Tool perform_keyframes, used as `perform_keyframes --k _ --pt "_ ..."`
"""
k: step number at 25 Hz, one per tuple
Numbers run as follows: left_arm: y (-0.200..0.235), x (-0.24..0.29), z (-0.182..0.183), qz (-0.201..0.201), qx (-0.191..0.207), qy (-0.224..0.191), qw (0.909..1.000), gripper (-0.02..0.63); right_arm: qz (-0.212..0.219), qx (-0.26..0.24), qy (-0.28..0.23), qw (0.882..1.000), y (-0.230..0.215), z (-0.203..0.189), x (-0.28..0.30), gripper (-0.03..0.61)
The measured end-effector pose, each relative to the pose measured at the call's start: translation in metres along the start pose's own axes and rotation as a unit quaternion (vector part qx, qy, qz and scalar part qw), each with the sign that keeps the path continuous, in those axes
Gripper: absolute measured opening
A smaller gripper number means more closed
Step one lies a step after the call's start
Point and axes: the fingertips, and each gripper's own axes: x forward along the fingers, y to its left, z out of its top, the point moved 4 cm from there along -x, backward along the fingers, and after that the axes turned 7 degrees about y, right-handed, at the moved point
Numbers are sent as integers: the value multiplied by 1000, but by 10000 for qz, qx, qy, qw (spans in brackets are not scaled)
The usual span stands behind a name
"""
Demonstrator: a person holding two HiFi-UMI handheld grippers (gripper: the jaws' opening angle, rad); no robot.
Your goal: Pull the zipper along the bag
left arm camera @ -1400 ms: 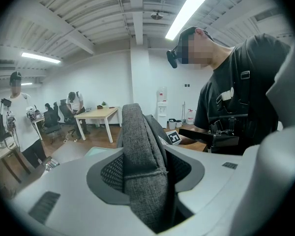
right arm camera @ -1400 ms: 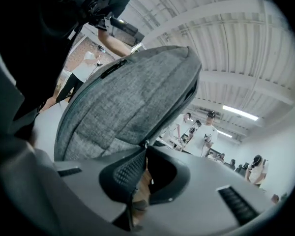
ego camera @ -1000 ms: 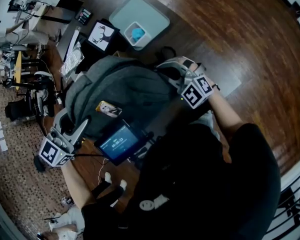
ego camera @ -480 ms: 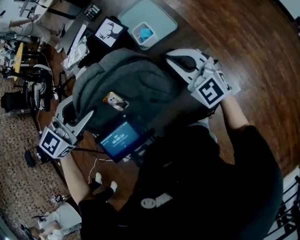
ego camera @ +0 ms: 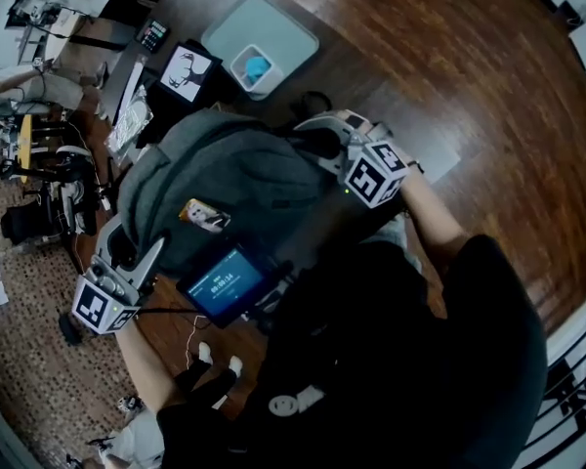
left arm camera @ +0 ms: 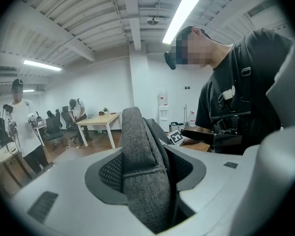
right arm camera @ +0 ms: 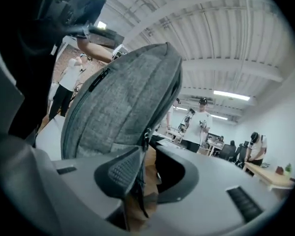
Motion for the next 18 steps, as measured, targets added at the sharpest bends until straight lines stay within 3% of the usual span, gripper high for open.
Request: perform_keyframes --k 7,16,18 --pt "0 -1 3 -39 -52 42 10000 218 -253 -277 -323 9988 -12 17 0 106" --pt "-2 -4 6 -41 -103 -4 9999 218 599 -297 -483 9966 -6 16 -13 108" --pt "-2 -3 6 -34 -86 27 10000 218 614 -192 -510 9966 -8 15 -11 147"
